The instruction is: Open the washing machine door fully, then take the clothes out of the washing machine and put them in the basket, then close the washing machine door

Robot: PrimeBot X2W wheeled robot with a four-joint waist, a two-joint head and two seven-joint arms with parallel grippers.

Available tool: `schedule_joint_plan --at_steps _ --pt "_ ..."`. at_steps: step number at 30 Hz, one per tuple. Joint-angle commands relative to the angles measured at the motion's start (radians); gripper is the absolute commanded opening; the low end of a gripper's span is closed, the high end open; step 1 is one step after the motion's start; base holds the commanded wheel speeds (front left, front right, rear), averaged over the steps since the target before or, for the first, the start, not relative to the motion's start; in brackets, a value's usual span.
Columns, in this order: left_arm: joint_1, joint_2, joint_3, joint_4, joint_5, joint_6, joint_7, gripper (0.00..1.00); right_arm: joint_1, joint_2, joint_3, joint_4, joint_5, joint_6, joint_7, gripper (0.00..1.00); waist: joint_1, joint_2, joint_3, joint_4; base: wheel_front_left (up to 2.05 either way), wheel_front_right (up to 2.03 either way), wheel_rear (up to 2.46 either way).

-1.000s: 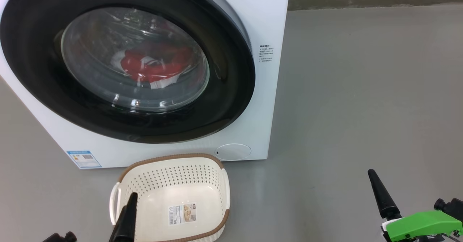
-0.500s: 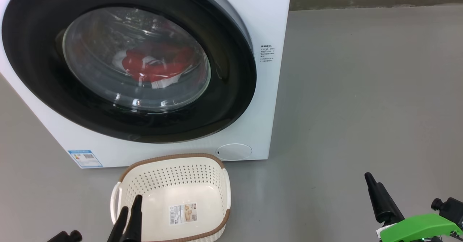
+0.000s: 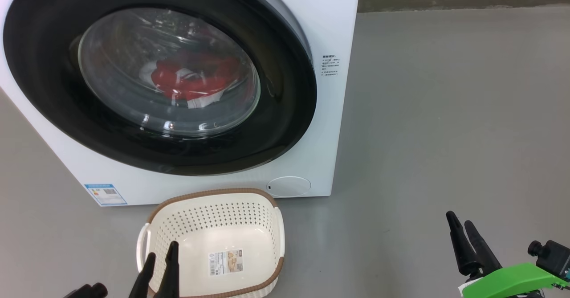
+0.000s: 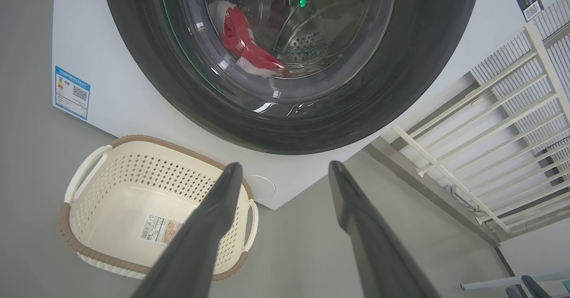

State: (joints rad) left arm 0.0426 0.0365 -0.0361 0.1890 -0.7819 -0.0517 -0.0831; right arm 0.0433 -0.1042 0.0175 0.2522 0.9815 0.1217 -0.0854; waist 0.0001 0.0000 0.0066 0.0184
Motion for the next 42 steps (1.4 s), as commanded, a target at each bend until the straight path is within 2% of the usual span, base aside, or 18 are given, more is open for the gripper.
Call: schedule_joint_plan --at_steps 1,20,42 --pt "-0.012 0.013 0.013 -0.038 0.044 0.006 -0.016 1.0 -0.002 -0.023 0.018 -0.032 -0.031 0.005 -0.017 1.0 -0.0001 0.0 0.0 0.001 0.0 0.0 0.0" --pt "0.008 0.011 0.021 -0.07 0.25 0.001 -0.069 1.0 0.023 -0.039 0.037 -0.053 -0.174 0.007 -0.068 1.0 -0.0001 0.0 0.003 0.001 0.0 0.0 0.0" --pt "0.035 0.012 0.019 -0.088 0.486 0.005 -0.133 1.0 0.068 -0.035 0.006 -0.082 -0.312 0.008 -0.131 1.0 -0.0001 0.0 0.004 0.003 0.0 0.0 0.0"
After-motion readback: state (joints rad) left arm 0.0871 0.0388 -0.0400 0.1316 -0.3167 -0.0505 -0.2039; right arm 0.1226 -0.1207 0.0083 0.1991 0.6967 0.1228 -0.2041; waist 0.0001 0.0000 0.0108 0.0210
